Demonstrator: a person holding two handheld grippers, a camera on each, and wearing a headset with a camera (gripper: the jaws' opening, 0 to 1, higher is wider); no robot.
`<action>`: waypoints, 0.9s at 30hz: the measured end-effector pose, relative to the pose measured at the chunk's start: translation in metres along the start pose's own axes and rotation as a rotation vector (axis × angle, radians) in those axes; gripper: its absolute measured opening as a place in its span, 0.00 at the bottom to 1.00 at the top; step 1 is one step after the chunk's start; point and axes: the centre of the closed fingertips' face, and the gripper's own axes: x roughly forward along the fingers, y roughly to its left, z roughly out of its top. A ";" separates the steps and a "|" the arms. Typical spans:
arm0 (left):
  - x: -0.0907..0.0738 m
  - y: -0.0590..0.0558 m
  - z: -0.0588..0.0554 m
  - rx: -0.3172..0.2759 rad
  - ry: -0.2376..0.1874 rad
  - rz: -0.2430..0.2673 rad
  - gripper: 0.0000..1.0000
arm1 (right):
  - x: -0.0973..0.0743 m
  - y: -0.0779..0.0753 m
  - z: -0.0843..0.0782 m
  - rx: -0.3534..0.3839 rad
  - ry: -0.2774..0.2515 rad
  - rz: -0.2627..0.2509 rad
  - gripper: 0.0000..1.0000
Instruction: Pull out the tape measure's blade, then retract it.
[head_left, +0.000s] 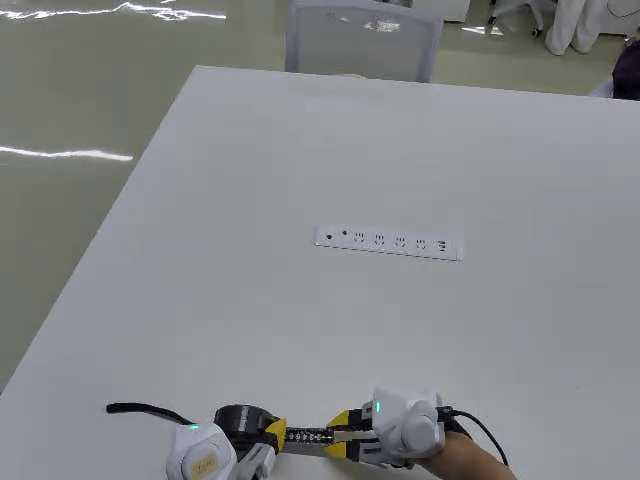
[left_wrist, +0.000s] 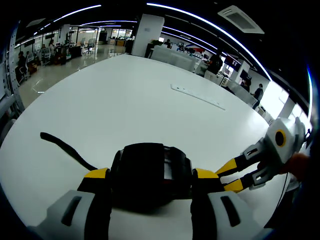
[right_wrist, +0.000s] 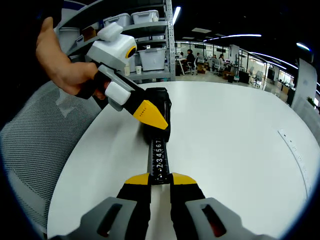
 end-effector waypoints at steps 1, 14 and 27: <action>0.000 0.000 0.000 0.000 0.000 0.000 0.61 | 0.000 0.000 0.000 0.001 0.000 0.000 0.12; 0.000 0.001 0.000 -0.006 0.002 -0.005 0.61 | 0.007 0.001 0.006 -0.004 -0.001 0.008 0.12; -0.001 0.000 0.002 -0.016 0.003 -0.011 0.61 | 0.012 0.000 0.011 -0.013 -0.001 0.017 0.12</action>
